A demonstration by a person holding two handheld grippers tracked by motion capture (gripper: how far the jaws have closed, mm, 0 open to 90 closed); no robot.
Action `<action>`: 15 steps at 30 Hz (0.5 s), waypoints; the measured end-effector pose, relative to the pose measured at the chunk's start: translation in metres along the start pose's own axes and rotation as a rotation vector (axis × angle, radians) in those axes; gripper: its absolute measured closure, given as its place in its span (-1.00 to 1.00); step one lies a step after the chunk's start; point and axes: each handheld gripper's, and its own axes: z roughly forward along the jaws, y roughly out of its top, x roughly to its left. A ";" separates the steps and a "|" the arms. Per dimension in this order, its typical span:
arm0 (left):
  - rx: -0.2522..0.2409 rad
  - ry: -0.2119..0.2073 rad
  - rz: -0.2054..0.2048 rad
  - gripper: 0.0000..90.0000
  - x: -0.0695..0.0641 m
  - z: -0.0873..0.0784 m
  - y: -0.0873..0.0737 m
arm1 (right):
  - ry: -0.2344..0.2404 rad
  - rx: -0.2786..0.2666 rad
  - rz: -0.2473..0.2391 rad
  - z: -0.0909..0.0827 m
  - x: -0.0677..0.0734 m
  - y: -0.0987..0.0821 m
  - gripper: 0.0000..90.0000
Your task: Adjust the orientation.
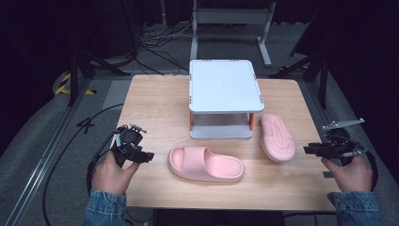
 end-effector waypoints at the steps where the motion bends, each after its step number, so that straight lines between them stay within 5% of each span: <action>1: 0.003 -0.002 -0.002 0.03 -0.001 0.000 0.000 | -0.004 -0.001 -0.001 -0.001 0.001 0.000 0.50; 9: 0.014 0.001 0.006 0.04 -0.004 0.000 0.002 | 0.002 0.002 -0.018 -0.005 0.002 0.000 0.50; 15: 0.014 -0.025 0.063 0.08 -0.017 0.001 0.006 | 0.008 -0.012 -0.029 -0.009 0.008 0.002 0.48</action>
